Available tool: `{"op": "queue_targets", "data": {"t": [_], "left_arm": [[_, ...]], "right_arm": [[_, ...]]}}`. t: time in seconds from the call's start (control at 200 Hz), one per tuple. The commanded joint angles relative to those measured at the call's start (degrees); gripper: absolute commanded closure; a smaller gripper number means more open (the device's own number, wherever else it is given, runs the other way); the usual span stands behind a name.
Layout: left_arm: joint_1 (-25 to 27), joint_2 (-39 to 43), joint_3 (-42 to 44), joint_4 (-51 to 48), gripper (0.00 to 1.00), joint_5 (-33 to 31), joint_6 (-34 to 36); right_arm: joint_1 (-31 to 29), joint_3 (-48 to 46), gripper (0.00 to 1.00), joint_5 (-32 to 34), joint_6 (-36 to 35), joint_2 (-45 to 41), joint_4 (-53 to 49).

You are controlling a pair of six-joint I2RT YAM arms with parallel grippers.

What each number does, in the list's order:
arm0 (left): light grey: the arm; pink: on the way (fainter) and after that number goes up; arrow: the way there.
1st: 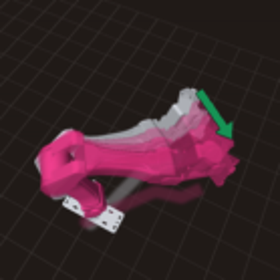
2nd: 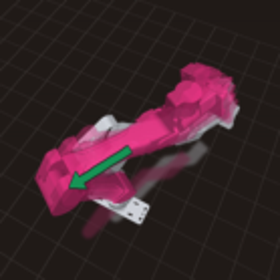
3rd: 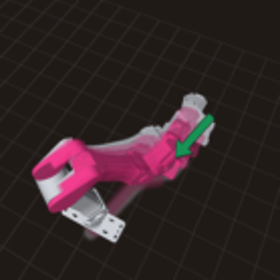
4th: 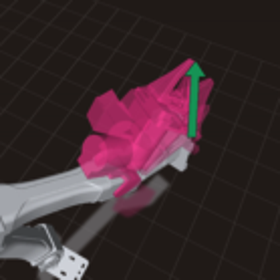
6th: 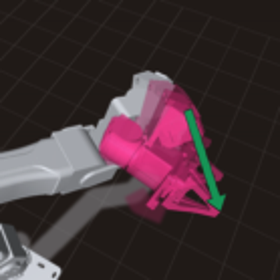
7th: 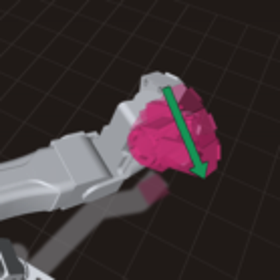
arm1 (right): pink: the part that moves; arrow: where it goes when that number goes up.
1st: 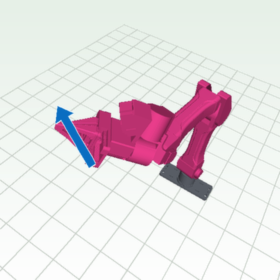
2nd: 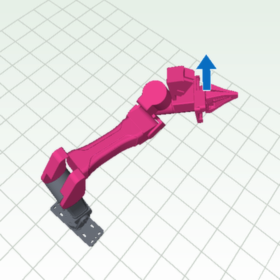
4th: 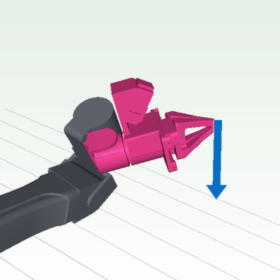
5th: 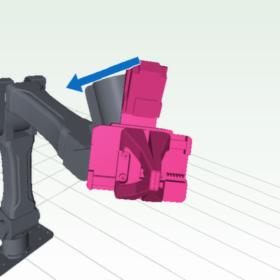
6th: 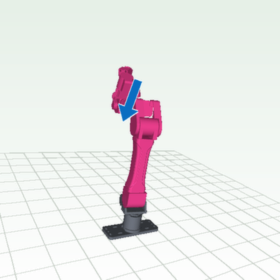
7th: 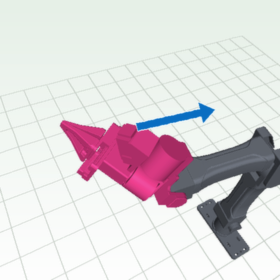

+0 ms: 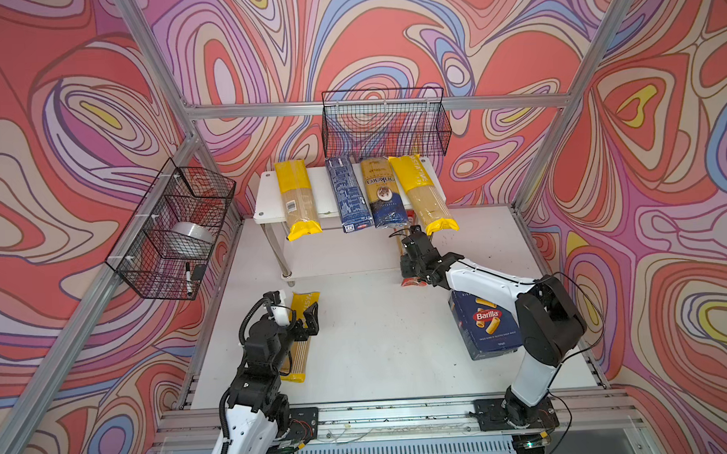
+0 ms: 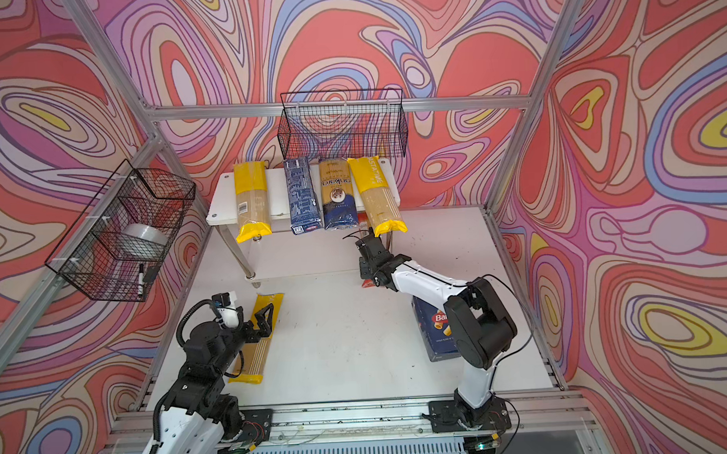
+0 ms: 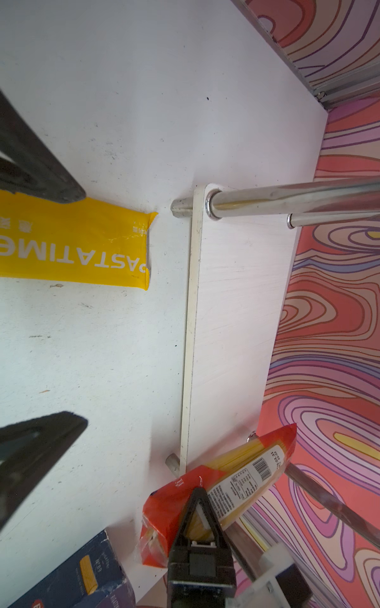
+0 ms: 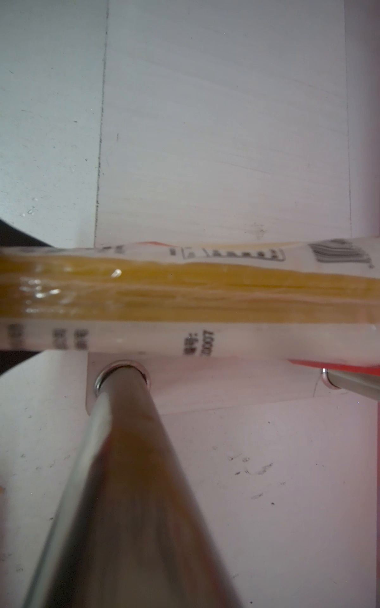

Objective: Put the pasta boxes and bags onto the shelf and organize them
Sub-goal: 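Carry the red-and-white bag toward the lower shelf tier beside the shelf leg, then lower the red-and-white bag upright onto the lower shelf tier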

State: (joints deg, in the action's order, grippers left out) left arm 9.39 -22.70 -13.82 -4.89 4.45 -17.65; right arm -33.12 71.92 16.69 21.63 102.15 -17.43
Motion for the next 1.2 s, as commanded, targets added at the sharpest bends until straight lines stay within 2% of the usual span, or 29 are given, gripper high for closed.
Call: {"op": "queue_targets", "data": {"t": [0.0,0.115,0.3,0.491,0.716,0.996,1.192], "left_arm": [[-0.18,0.0,0.3,0.67,0.0,-0.28,-0.37],[-0.16,0.15,0.38,0.51,0.0,-0.66,-0.52],[-0.2,-0.19,0.29,0.66,0.0,-0.41,-0.35],[-0.21,-0.41,0.27,0.79,0.0,-0.14,-0.28],[-0.16,0.41,0.38,0.54,0.0,-0.38,-0.37],[-0.2,0.67,0.51,0.52,0.0,-0.12,-0.29],[-0.17,0.11,0.37,0.65,0.0,-0.31,-0.36]], "right_arm": [[0.91,3.81,0.88,3.55,-0.34,-0.98,7.7],[1.68,4.76,0.85,3.32,-0.02,1.73,7.33],[1.83,5.36,0.62,2.81,0.61,2.97,7.24],[1.88,1.19,0.52,2.51,3.29,1.46,10.61],[1.82,-1.2,0.45,0.56,4.78,-0.28,11.2],[0.84,-11.85,0.43,-4.12,7.18,-9.6,17.78],[-4.22,-16.96,0.42,3.0,6.68,-15.73,17.63]]}}
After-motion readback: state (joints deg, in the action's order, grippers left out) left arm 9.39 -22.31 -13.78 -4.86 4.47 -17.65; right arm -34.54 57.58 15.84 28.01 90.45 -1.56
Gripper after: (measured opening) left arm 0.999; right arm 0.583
